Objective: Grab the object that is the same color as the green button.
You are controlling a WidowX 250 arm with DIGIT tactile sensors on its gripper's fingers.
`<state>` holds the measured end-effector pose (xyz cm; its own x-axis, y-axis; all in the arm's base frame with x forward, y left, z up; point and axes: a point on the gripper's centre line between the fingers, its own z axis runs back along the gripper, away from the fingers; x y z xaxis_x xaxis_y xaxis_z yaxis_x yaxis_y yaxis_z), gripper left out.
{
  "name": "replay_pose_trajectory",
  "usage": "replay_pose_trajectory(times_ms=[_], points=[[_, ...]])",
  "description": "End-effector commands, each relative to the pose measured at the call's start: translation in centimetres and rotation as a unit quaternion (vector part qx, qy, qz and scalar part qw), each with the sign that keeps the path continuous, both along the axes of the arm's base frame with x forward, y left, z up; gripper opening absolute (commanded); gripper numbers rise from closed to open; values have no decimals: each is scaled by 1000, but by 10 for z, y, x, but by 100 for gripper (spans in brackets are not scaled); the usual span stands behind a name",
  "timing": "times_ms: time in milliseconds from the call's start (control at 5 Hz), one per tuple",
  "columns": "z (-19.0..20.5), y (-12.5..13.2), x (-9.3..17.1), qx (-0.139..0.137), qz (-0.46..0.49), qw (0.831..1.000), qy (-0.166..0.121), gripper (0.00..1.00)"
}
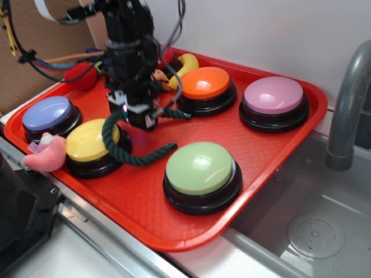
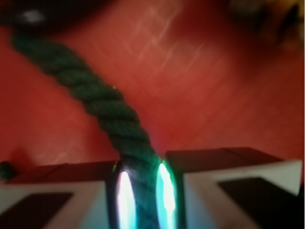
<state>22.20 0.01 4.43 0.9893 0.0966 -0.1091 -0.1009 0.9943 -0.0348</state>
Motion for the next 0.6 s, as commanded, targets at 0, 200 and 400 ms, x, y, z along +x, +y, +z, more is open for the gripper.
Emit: replay_pose_trajectory(times_ms=[0, 200, 400], points=[[113, 29, 29, 39, 0, 992, -122, 0], [137, 40, 30, 53, -12, 986, -157, 0], [139, 46, 28, 54, -21, 994, -89, 10]])
